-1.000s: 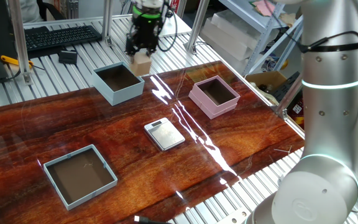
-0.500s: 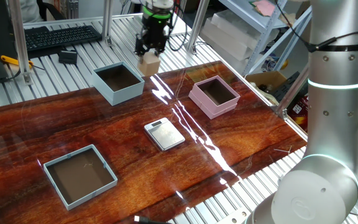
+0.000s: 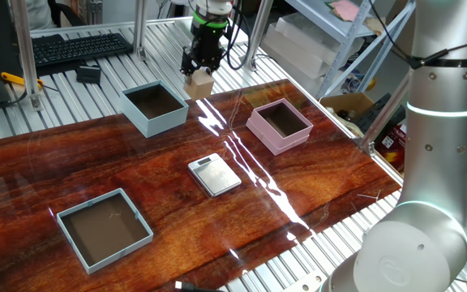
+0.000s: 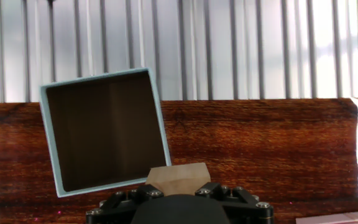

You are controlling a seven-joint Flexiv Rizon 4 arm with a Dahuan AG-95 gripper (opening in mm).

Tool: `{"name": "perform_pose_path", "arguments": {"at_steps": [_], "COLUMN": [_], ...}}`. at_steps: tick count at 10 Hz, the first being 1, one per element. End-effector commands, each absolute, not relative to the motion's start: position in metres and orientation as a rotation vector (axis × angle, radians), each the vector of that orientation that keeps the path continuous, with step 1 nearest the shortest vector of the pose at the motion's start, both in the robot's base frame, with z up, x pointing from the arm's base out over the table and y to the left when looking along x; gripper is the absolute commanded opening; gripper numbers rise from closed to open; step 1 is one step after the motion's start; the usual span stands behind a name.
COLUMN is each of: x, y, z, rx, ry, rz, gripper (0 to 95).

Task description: Move an object from one box to another

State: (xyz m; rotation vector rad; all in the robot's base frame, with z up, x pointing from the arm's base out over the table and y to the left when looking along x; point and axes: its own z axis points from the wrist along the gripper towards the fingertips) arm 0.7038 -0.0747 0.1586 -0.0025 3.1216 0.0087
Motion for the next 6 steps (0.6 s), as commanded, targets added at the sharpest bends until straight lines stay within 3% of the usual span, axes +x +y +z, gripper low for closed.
{"name": "perform_pose_path", "arguments": {"at_steps": [1,6], "x": [0.703,0.7032], "y": [-0.0749,-0.0748], "z": [0.1575,0.1573], "rx": [-0.001,0.019], "ry": [3.117,3.125], "rz": [0.005,0.044], "gripper": [0.0,0.0]}}
